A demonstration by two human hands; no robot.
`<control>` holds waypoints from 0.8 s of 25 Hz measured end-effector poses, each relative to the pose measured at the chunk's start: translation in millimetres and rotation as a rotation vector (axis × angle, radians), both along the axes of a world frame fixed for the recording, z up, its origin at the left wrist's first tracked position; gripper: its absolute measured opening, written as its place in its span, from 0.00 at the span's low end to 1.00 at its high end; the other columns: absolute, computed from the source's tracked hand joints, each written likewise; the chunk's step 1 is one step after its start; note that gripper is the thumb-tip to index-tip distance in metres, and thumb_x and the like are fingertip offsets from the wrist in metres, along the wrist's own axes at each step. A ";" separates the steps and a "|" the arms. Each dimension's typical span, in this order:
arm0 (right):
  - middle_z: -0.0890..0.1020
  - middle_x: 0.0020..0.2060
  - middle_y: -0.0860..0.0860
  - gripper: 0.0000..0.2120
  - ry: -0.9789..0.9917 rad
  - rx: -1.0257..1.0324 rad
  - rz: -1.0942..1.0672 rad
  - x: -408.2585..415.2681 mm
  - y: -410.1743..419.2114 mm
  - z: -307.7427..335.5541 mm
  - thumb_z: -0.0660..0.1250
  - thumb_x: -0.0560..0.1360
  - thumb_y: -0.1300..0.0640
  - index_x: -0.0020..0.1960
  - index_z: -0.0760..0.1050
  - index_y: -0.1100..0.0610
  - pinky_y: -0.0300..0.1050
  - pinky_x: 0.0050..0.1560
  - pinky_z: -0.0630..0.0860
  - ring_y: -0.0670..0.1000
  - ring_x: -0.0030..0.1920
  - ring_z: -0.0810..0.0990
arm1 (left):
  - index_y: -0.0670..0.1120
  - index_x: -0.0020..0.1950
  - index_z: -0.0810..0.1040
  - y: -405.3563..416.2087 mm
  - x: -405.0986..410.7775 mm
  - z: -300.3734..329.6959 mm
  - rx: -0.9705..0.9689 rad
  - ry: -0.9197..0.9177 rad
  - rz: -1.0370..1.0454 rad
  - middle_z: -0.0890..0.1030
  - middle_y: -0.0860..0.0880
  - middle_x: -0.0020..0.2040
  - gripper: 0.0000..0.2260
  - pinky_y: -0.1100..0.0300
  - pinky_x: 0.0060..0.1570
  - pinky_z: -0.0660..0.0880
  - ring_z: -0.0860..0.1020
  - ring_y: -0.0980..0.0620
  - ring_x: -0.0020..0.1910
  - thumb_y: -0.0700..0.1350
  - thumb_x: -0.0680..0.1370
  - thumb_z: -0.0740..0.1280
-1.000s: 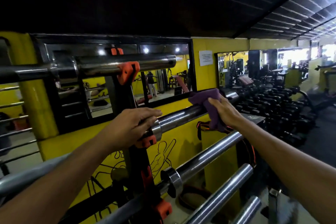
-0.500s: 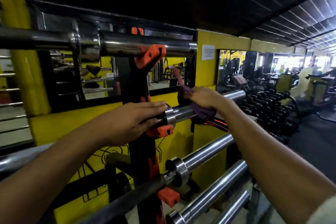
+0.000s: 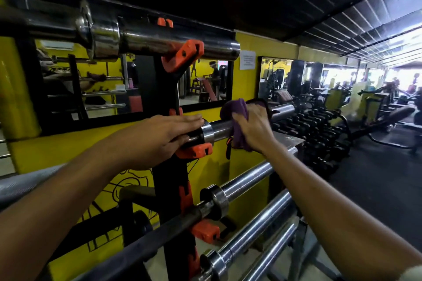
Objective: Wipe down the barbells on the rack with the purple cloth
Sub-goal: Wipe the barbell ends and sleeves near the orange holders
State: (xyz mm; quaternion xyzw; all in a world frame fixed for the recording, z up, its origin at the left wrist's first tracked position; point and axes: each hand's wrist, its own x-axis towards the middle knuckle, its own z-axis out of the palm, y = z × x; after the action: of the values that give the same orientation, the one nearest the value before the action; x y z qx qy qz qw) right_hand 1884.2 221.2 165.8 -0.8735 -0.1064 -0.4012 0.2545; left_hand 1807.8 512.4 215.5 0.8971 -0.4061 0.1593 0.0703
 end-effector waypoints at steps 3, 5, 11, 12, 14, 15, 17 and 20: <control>0.79 0.61 0.54 0.22 -0.137 -0.125 0.051 -4.7 -33.3 -34.8 0.58 0.79 0.45 0.65 0.77 0.56 0.53 0.69 0.64 0.57 0.65 0.73 | 0.62 0.79 0.55 0.1 -1.4 -0.6 0.024 0.014 0.017 0.53 0.67 0.78 0.25 0.51 0.78 0.56 0.54 0.61 0.78 0.47 0.84 0.57; 0.81 0.58 0.55 0.23 -0.004 0.062 -0.042 1.0 -31.6 -11.0 0.55 0.79 0.42 0.61 0.80 0.55 0.55 0.69 0.65 0.57 0.63 0.75 | 0.62 0.79 0.56 0.1 -0.7 -1.2 0.012 0.004 0.006 0.53 0.68 0.78 0.25 0.49 0.77 0.57 0.55 0.60 0.78 0.46 0.84 0.58; 0.76 0.34 0.50 0.18 0.330 0.107 0.179 -45.2 42.0 40.8 0.60 0.83 0.51 0.37 0.73 0.56 0.44 0.45 0.66 0.47 0.37 0.74 | 0.62 0.80 0.54 2.6 -13.6 1.0 0.064 -0.099 0.014 0.51 0.66 0.79 0.26 0.55 0.74 0.62 0.59 0.57 0.78 0.47 0.84 0.58; 0.75 0.34 0.49 0.17 0.305 0.076 0.255 -53.1 47.8 36.7 0.60 0.84 0.51 0.38 0.74 0.56 0.42 0.46 0.65 0.43 0.35 0.72 | 0.61 0.80 0.51 3.9 -17.2 0.9 0.116 -0.107 0.022 0.47 0.65 0.79 0.27 0.62 0.71 0.64 0.59 0.57 0.78 0.45 0.84 0.57; 0.75 0.36 0.48 0.18 0.192 -0.083 0.239 -56.2 58.2 25.9 0.58 0.84 0.49 0.42 0.75 0.59 0.45 0.51 0.63 0.45 0.39 0.69 | 0.59 0.81 0.46 4.3 -23.1 0.7 0.199 -0.063 0.056 0.40 0.64 0.79 0.33 0.74 0.58 0.63 0.59 0.57 0.77 0.38 0.82 0.57; 0.76 0.36 0.49 0.20 0.196 -0.161 0.194 -51.5 63.1 30.1 0.56 0.84 0.47 0.42 0.74 0.58 0.47 0.51 0.63 0.48 0.41 0.70 | 0.59 0.81 0.45 3.8 -24.5 1.5 0.218 -0.049 0.059 0.39 0.64 0.79 0.36 0.75 0.57 0.60 0.57 0.57 0.78 0.35 0.80 0.57; 0.75 0.37 0.50 0.19 0.439 -0.306 0.128 -38.5 75.7 56.0 0.54 0.84 0.46 0.40 0.70 0.56 0.48 0.46 0.64 0.52 0.41 0.73 | 0.58 0.81 0.47 3.0 -26.2 3.7 0.193 -0.034 0.048 0.40 0.64 0.79 0.38 0.71 0.65 0.58 0.54 0.57 0.79 0.32 0.78 0.57; 0.75 0.41 0.51 0.16 0.625 -0.360 0.154 -28.2 83.9 78.0 0.53 0.84 0.47 0.44 0.72 0.53 0.49 0.45 0.65 0.52 0.43 0.72 | 0.59 0.81 0.48 1.8 -27.1 3.8 0.190 -0.044 0.055 0.43 0.64 0.80 0.37 0.65 0.70 0.61 0.57 0.56 0.79 0.33 0.79 0.58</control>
State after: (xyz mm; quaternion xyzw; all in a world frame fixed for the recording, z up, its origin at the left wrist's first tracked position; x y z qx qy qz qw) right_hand 1855.9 305.1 243.8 -0.9741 -0.1579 -0.0695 0.1464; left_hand 1780.7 514.2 219.4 0.9069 -0.3958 0.1414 -0.0285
